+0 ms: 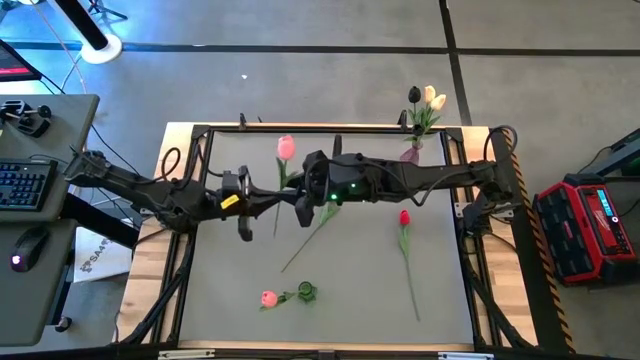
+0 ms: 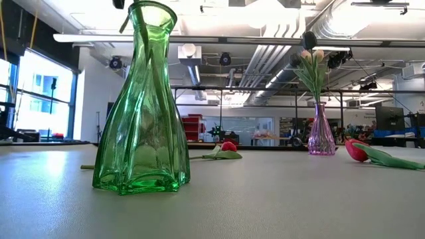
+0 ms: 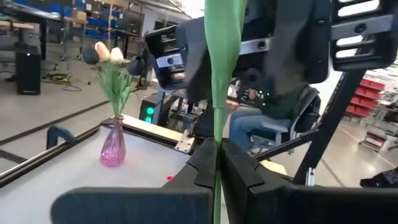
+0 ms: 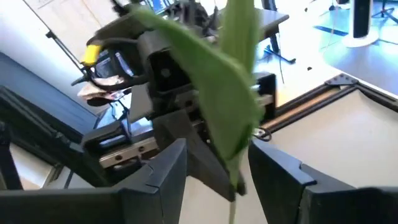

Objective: Sort flowers into vase by color
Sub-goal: Put the pink flower into the green vase

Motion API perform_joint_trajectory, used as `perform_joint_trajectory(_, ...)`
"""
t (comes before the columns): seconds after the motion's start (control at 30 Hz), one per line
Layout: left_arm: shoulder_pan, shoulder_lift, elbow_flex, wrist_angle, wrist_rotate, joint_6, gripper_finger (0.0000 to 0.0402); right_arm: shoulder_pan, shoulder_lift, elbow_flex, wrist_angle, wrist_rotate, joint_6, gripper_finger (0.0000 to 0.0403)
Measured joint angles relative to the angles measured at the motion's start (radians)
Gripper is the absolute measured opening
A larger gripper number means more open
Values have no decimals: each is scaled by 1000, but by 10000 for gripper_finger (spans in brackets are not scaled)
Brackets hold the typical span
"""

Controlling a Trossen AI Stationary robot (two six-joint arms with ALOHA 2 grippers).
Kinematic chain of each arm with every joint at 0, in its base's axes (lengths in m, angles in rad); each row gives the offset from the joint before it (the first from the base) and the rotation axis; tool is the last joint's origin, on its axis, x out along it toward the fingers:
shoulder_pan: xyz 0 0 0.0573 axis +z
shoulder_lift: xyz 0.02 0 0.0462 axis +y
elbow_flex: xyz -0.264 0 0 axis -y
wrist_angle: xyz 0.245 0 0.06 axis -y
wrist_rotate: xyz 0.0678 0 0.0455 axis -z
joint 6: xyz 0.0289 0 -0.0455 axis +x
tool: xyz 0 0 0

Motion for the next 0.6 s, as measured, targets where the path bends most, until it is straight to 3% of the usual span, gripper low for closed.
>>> perform_joint_trajectory(0.17, 0, 11, 0, 19, 16, -2, 0, 5, 0, 0, -5, 0, -8, 125)
perform_joint_trajectory(0.4, -1, 11, 0, 36, 16, -34, 20, 4, 1, 0, -20, 5, -44, 13)
perform_joint_trajectory(0.6, -1, 11, 0, 37, -28, -35, 50, 4, 1, 0, -66, 41, -60, 7)
